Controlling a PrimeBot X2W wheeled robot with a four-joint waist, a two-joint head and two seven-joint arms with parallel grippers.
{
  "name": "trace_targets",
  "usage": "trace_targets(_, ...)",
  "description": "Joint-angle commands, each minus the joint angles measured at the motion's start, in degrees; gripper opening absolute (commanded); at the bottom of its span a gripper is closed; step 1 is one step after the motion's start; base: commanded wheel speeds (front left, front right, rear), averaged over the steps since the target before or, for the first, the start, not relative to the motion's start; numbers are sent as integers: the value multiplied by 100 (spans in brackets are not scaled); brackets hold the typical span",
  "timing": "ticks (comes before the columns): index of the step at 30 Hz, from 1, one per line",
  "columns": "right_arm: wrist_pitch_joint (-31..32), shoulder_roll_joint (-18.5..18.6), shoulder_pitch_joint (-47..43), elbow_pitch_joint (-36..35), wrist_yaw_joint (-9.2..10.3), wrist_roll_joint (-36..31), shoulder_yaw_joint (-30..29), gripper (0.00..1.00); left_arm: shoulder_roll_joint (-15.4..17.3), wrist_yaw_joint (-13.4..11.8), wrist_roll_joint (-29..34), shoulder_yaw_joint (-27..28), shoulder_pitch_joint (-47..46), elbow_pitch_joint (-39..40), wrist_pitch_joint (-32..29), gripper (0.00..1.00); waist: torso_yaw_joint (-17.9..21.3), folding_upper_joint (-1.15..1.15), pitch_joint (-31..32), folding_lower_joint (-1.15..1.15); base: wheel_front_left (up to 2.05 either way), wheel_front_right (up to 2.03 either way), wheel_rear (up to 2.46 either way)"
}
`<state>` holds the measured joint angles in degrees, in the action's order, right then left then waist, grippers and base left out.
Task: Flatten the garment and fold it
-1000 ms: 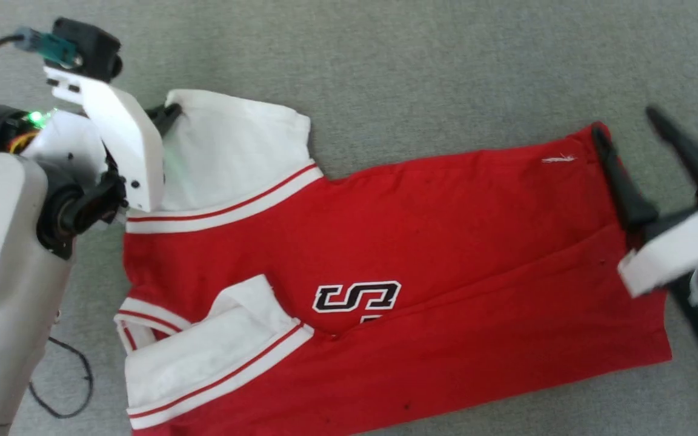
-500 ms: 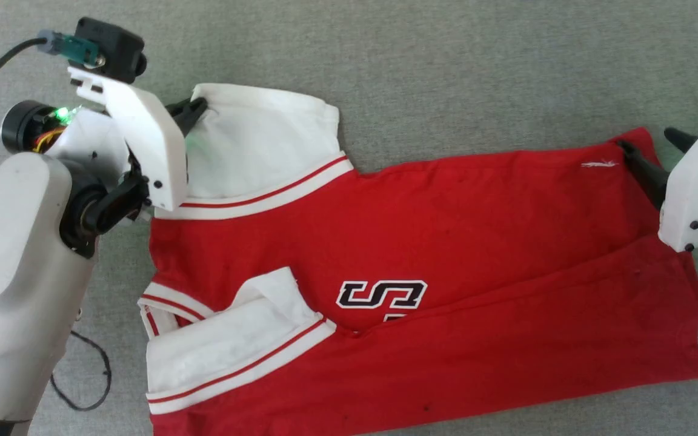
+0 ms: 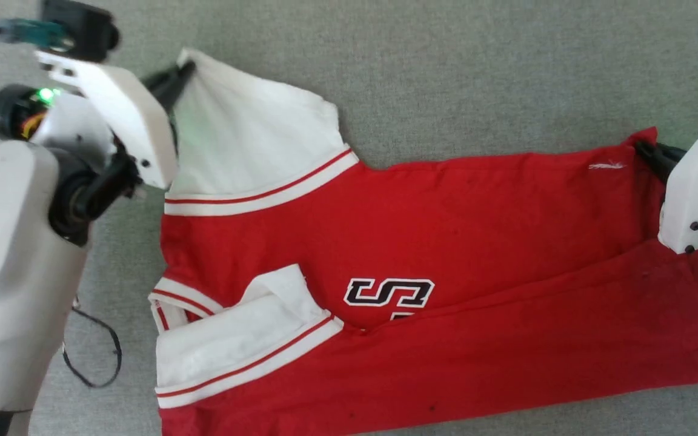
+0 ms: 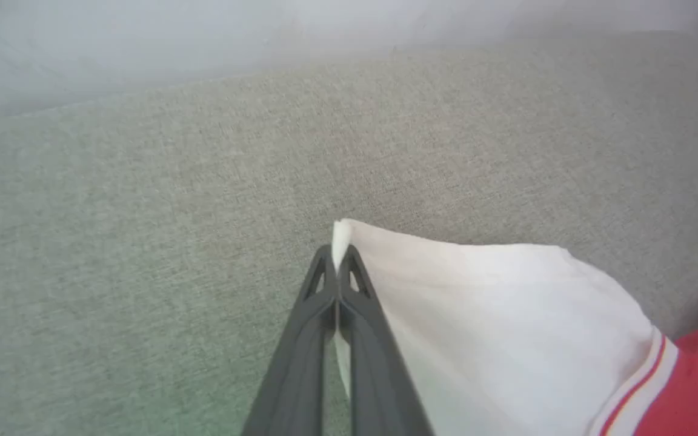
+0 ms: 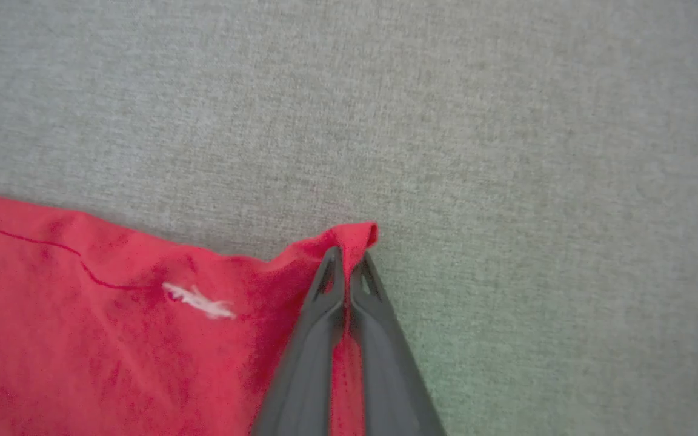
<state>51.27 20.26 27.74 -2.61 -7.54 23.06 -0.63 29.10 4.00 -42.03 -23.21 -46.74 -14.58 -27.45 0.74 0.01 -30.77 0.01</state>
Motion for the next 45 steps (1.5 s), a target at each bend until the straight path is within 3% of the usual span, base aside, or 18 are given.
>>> trace_targets(1,-74,7,-60,27,5,-51,-15,0,6,27,-16,64,40,-11,126,0,-22,-1,162,-1,0,0,0)
trace_targets(8,-826,140,-268,-29,5,45,-69,0,113,140,-68,310,451,261,1005,0,-124,-1,721,-1,0,0,0)
trace_targets(15,-1678,243,-971,-250,5,308,-201,0,253,153,-325,449,1658,1073,1484,0,-204,-1,1247,-1,0,0,0)
trace_targets(23,-2222,187,-2125,-363,5,751,-365,0,369,-230,-782,770,3424,2131,1753,0,-224,-1,1628,-1,0,0,0)
trace_targets(31,-2454,34,-2924,-245,5,871,-493,0,534,-498,-1264,975,4824,2672,1643,0,-257,-1,1733,-1,0,0,0)
trace_targets(39,-2670,-166,-2848,155,5,745,-225,0,409,-561,-1138,489,4835,2074,1288,0,-252,-1,1719,-1,0,0,0)
trace_targets(40,-2691,-183,-2800,220,5,727,-186,0,383,-557,-1123,407,4798,1954,1216,2,-242,-1,1713,-1,0,0,0)
trace_targets(41,-2708,-191,-2753,285,5,708,-147,0,362,-540,-1089,349,4748,1841,1194,16,-234,-1,1707,-1,0,0,0)
trace_targets(42,-2725,-194,-2710,343,5,691,-114,0,328,-546,-1054,333,4690,1737,1224,22,-226,-1,1701,-1,0,0,0)
trace_targets(43,-2747,-197,-2667,392,5,674,-89,3,288,-553,-1021,337,4632,1664,1286,45,-215,-1,1697,-1,0,0,0)
trace_targets(44,-2788,-205,-2624,427,5,664,-73,32,245,-557,-996,351,4580,1615,1363,100,-206,-1,1695,-1,0,0,0)
trace_targets(45,-2816,-205,-2591,448,5,664,-58,100,197,-567,-986,377,4537,1583,1445,100,-200,-1,1699,-1,0,0,0)
